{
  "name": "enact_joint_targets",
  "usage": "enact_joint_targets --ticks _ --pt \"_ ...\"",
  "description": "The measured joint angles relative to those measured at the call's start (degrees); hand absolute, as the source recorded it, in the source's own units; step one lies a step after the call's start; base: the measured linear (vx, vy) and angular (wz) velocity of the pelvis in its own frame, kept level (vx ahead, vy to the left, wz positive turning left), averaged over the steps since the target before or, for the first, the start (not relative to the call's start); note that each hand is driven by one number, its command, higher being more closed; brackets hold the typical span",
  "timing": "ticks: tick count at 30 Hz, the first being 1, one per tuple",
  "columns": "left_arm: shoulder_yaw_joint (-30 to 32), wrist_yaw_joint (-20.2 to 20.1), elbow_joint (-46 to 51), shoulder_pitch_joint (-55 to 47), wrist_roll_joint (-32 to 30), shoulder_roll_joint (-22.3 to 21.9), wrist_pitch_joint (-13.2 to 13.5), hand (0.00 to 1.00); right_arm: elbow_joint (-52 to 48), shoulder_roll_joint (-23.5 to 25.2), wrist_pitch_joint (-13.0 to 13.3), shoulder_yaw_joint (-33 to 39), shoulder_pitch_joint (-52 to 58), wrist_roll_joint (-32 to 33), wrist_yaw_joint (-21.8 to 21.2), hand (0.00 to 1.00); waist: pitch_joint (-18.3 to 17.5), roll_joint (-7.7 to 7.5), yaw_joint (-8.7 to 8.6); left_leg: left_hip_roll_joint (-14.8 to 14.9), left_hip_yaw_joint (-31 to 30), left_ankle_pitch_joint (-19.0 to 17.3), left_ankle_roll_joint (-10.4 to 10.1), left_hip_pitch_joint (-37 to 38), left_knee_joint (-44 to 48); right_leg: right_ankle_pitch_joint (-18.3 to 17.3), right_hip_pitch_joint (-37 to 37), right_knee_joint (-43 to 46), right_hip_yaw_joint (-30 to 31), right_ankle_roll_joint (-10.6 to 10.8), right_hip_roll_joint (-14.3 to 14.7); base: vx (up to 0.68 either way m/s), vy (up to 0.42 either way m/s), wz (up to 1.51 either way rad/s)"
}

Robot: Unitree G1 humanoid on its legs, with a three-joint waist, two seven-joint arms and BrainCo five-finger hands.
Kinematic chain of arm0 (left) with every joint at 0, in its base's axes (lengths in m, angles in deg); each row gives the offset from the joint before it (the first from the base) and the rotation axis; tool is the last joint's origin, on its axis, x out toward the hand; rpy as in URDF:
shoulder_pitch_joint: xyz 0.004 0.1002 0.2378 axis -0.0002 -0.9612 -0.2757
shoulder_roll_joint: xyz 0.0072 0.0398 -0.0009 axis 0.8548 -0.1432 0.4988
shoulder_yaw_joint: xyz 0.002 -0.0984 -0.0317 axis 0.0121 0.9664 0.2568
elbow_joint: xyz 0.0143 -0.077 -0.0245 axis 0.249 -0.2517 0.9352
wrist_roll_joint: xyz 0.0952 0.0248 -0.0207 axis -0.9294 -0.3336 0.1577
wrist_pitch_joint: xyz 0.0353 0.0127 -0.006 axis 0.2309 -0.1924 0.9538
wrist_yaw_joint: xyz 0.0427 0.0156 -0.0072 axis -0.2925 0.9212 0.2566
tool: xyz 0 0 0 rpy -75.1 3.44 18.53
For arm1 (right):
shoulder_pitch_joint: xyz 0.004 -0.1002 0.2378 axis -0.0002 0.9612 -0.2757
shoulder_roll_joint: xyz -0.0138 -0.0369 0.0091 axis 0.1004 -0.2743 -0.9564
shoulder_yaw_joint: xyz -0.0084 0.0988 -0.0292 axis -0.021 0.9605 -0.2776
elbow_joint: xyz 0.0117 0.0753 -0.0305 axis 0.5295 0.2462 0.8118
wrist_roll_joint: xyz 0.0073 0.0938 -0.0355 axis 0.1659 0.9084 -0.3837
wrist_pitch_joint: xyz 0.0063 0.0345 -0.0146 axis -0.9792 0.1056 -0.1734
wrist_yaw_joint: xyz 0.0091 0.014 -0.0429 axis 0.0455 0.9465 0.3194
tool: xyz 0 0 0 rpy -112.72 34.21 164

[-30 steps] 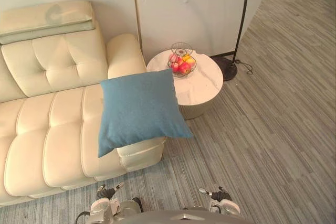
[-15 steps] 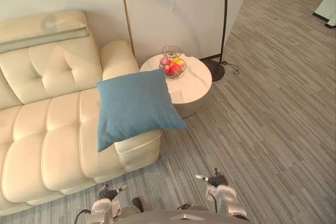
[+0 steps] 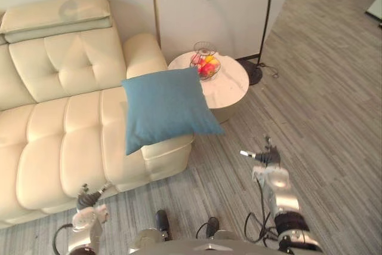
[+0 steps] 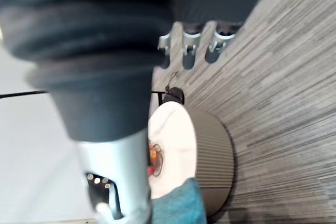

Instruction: Pick up cushions and gather them together orderly.

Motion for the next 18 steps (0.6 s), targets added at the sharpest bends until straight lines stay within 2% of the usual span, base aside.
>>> enact_joint_targets --ticks 2,4,6,11,15,18 --pt "0.63 0.41 0.62 1.85 1.39 1.73 0.25 0.0 0.07 -1.57 -0.02 -1.44 -3.37 1.54 0.09 0.0 0.84 0.23 0.39 -0.16 -0.61 0.47 0.06 -1.91 0.01 1.33 -1.62 0.01 0.2 -1.28 -0.18 0.02 0.048 0.24" --pt "1.51 1.59 0.62 5.08 2.83 3.96 0.38 0.0 0.22 -2.85 -0.03 -3.08 -8.06 2.23 0.15 0.0 2.42 0.03 1.08 -0.34 -0.86 2.36 0.83 -3.36 0.04 4.9 -2.82 0.05 0.32 -1.44 -0.24 0.01 0.021 0.29" --pt "2.69 3.35 3.54 8.53 5.06 5.3 0.78 0.0 0.48 -4.49 -0.04 -4.53 -15.95 3.78 0.44 0.0 3.9 0.22 2.04 -0.08 -1.24 3.61 0.57 -5.97 0.37 7.72 -5.25 0.17 0.26 -1.85 0.03 0.02 -0.02 0.16" --pt "2.64 5.03 6.88 13.86 7.35 6.08 2.56 0.0 6.01 -8.18 -0.13 -6.04 -27.16 6.1 1.58 0.0 5.49 1.21 2.92 0.66 -2.43 5.61 1.76 -8.77 0.41 8.68 -7.51 0.09 -0.57 -1.38 0.96 0.05 -0.04 0.05" --pt "2.34 5.2 6.99 19.08 8.2 8.07 2.69 0.0 10.4 -10.31 -0.69 -6.85 -34.28 7.78 2.59 0.0 6.89 1.61 3.01 0.9 -2.96 5.97 1.59 -10.35 0.41 8.53 -9.09 0.51 -1.08 -1.55 1.26 0.05 -0.032 0.04" --pt "0.95 5.45 7.4 23.41 8.46 8.61 3.1 0.0 12.96 -12.95 -1.24 -7.91 -39.68 8.89 2.87 0.0 8.4 2.53 3.0 0.92 -3.74 6.7 2.0 -12.01 0.42 8.28 -10.98 1.8 -1.5 -1.71 1.24 0.02 -0.008 0.09"
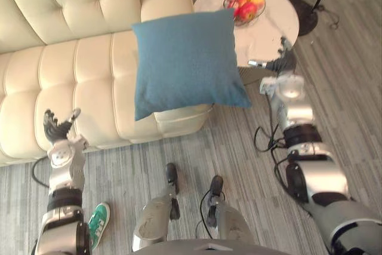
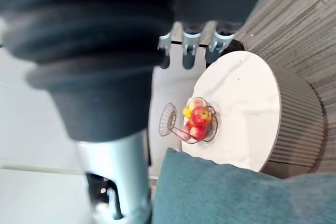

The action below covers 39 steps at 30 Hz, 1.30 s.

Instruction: Pick up cushions and gather them together orderly.

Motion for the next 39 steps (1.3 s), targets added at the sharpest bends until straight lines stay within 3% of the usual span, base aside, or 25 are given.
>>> enact_joint_targets --ticks 11,19,23,24,25,26,39 --pt "-11.64 0.74 -0.08 10.44 0.09 -1.26 0.31 0.0 8.86 0.58 -1.52 -4.83 -12.46 1.36 0.76 0.0 5.4 1.28 -0.41 0.11 -0.91 1.68 -0.65 -4.1 0.0 -2.27 -6.85 6.89 -0.48 -0.56 -0.78 0.0 -0.014 0.03" --pt "-20.16 0.64 -3.23 16.36 -0.07 -5.66 -0.29 0.0 12.21 5.11 -2.8 -5.91 -13.03 1.13 0.7 0.0 7.26 1.87 -1.99 0.03 -1.45 2.35 -0.81 -5.96 -0.01 -2.74 -9.36 8.97 -0.89 -0.71 -1.14 0.0 -0.008 0.02" --pt "-21.24 0.79 -7.69 19.44 -0.11 -7.29 -1.32 0.0 12.06 8.37 -2.65 -4.98 -12.93 1.75 1.36 0.0 7.36 1.87 -2.82 0.16 -1.45 2.53 -1.05 -7.64 -0.02 -3.43 -12.03 10.8 -0.65 -0.98 -1.21 -0.01 -0.026 -0.01" --pt "-21.25 0.79 -7.99 19.66 -0.11 -7.41 -1.47 0.0 12.03 8.8 -2.59 -4.85 -12.93 1.87 1.63 1.0 7.37 1.86 -2.89 0.19 -1.38 2.58 -1.11 -7.87 -0.02 -3.46 -12.36 10.98 -0.55 -1.02 -1.21 0.0 -0.039 -0.07" --pt "-21.33 0.79 -8.89 20.52 -0.19 -7.61 -2.0 0.0 12.01 9.5 -2.49 -4.84 -12.93 2.3 1.91 1.0 8.13 1.88 -3.04 0.25 -1.07 2.67 -1.23 -7.79 -0.02 -3.56 -12.6 11.35 -0.22 -1.09 -1.2 0.0 -0.043 -0.1" --pt "-21.33 0.82 -9.33 20.98 -0.21 -7.6 -2.3 1.0 11.97 9.98 -2.47 -4.88 -12.83 2.31 1.95 1.0 8.47 1.85 -3.25 0.28 -0.76 2.66 -1.24 -7.84 -0.02 -3.66 -12.98 11.71 0.06 -1.08 -1.2 0.0 -0.04 -0.12" --pt "-22.25 0.85 -13.71 25.49 -0.17 -7.67 -2.99 1.0 4.55 14.15 1.63 -7.28 -7.2 6.82 2.09 1.0 9.38 1.84 -3.95 0.83 2.06 2.75 -1.54 -9.44 -0.03 -3.7 -16.49 13.04 2.2 -1.13 -1.0 0.01 -0.02 -0.09"
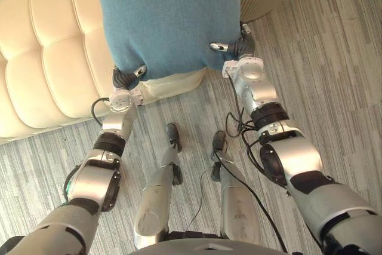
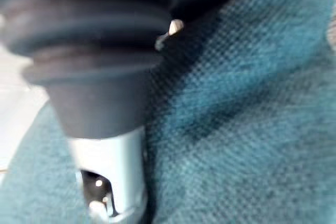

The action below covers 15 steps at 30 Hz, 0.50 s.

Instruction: Pick up cushions and gather them together orderly.

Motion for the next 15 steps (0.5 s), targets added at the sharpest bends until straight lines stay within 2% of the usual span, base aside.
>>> enact_joint_targets --ticks 4,9,15 --pt "0.02 0.03 0.03 0.51 0.02 0.45 0.02 1.0 -2.46 0.2 1.37 -1.15 1.4 2.2 0.17 1.0 0.0 -0.01 -0.07 0.09 0.59 -0.08 -0.11 0.17 0.0 0.01 -0.16 0.26 0.26 0.0 -0.02 0.0 -0.013 -0.04" --pt "-0.03 0.8 1.98 0.47 0.03 1.98 0.09 1.0 -10.1 0.48 2.6 -4.3 6.09 4.44 0.91 1.0 -0.03 -0.07 -0.35 0.16 0.86 -0.31 -0.43 1.04 -0.02 -0.04 0.54 0.42 0.35 -0.05 -0.07 0.0 -0.007 -0.02" --pt "-1.15 1.13 7.27 -2.34 -0.18 3.08 0.23 1.0 -13.08 1.85 2.52 -7.4 12.05 4.34 0.9 1.0 -0.06 -0.18 -1.05 0.05 0.56 -0.74 -1.06 4.58 -0.02 -0.51 4.32 0.24 -0.12 -0.13 -0.25 0.01 -0.01 0.03"
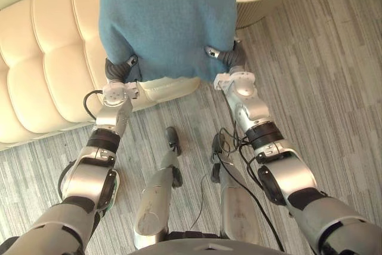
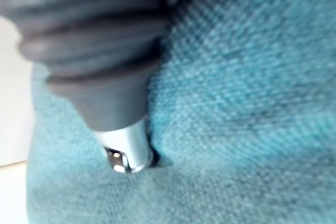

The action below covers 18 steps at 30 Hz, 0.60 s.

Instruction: Pick up cushions and gather them together orderly.

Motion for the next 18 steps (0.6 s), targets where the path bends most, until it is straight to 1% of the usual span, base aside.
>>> enact_joint_targets --ticks 3,5,6,7,9,11,12,13,14,15,17,18 --pt "0.0 0.13 3.22 -2.04 -1.01 0.09 0.02 1.0 -2.01 0.29 -0.11 -1.54 2.71 -0.08 -0.03 1.0 -0.01 -0.01 -0.41 0.09 -0.45 -0.26 -0.3 1.07 -0.31 -0.13 1.41 -0.35 -0.37 -0.08 0.09 -0.01 -0.037 0.05" --pt "-0.02 0.13 4.83 -3.57 -1.52 0.09 0.02 1.0 -2.31 0.52 -0.11 -1.75 4.0 -0.1 -0.14 1.0 -0.04 -0.06 -0.92 0.16 -1.13 -0.29 -0.33 1.49 -0.3 -0.07 2.47 -1.13 -0.93 -0.08 0.2 0.0 -0.03 0.12" --pt "-0.04 0.13 7.04 -5.4 -2.04 -0.09 0.01 1.0 -2.37 0.52 -0.11 -2.53 5.14 -0.1 -0.19 1.0 -0.14 -0.24 -1.44 0.25 -1.35 -0.3 -0.33 2.05 -0.29 0.17 3.6 -2.07 -1.28 0.0 0.37 0.02 -0.021 0.11" --pt "-0.05 0.13 8.07 -6.34 -2.08 -0.11 0.0 1.0 -2.39 0.52 -0.12 -2.93 5.77 -0.1 -0.19 1.0 -0.16 -0.27 -1.55 0.28 -1.38 -0.36 -0.38 2.46 -0.26 0.33 4.28 -2.64 -1.37 0.06 0.47 0.04 -0.019 0.05" --pt "-0.06 0.16 11.92 -9.32 -2.19 -0.57 0.01 1.0 -4.25 0.52 -0.39 -3.54 8.15 -0.11 -0.26 1.0 -0.23 -0.34 -1.61 0.34 -1.36 -0.46 -0.45 3.54 0.02 1.14 6.21 -4.54 -1.31 0.1 0.82 0.06 -0.009 -0.04" --pt "0.14 0.16 18.21 -14.42 -2.49 -0.67 0.16 1.0 -8.83 0.57 -0.49 -3.85 12.49 -0.67 -1.23 1.0 -0.46 -0.71 -1.67 0.57 -1.22 -0.74 -0.51 5.01 0.03 2.53 8.97 -7.81 -1.05 0.23 1.5 0.08 -0.015 -0.08" --pt "0.2 0.16 19.52 -15.88 -2.49 -0.91 0.21 1.0 -9.6 0.57 -0.5 -4.06 13.52 -0.78 -1.43 1.0 -0.52 -0.84 -1.75 0.6 -1.19 -0.94 -0.52 5.52 0.03 2.78 9.87 -8.58 -0.96 0.23 1.67 0.09 -0.02 -0.08" --pt "0.45 0.18 22.07 -18.94 -2.39 -1.66 0.25 1.0 -11.12 0.56 -0.6 -4.79 15.42 -1.05 -1.47 1.0 -0.62 -1.02 -1.82 0.7 -1.05 -1.38 -0.09 6.71 0.03 3.28 11.62 -10.11 -0.54 0.25 2.09 0.09 -0.022 -0.14" --pt "1.03 0.18 24.57 -22.57 -2.35 -2.86 0.3 1.0 -12.46 0.58 -0.64 -5.65 17.52 -1.06 -1.93 1.0 -1.45 -1.4 -1.85 0.8 -0.69 -1.96 -0.1 7.56 0.03 3.66 12.91 -11.56 -0.33 0.32 2.32 0.09 -0.024 -0.15" --pt "1.27 0.18 25.53 -24.02 -2.34 -3.41 0.32 1.0 -13.35 0.58 -0.7 -5.8 18.53 -1.06 -2.34 1.0 -2.03 -1.62 -1.87 0.84 -0.53 -2.08 -0.2 7.71 0.03 3.78 13.21 -12.08 -0.28 0.3 2.4 0.09 -0.028 -0.15" --pt "1.41 0.24 29.07 -30.17 -1.99 -5.16 0.42 1.0 -16.36 0.61 -0.69 -5.98 22.82 -1.1 -4.09 1.0 -4.26 -2.4 -1.83 1.04 0.14 -2.94 -0.02 8.91 0.02 4.23 15.16 -14.33 0.17 0.19 2.92 0.11 -0.03 -0.13" --pt "1.39 0.23 29.46 -31.4 -1.98 -5.55 0.47 1.0 -16.79 0.6 -0.69 -5.98 23.66 -1.1 -4.45 1.0 -4.77 -2.58 -1.78 1.1 0.19 -2.93 0.03 9.4 0.02 4.44 15.85 -14.86 0.33 0.2 3.04 0.11 -0.03 -0.1"
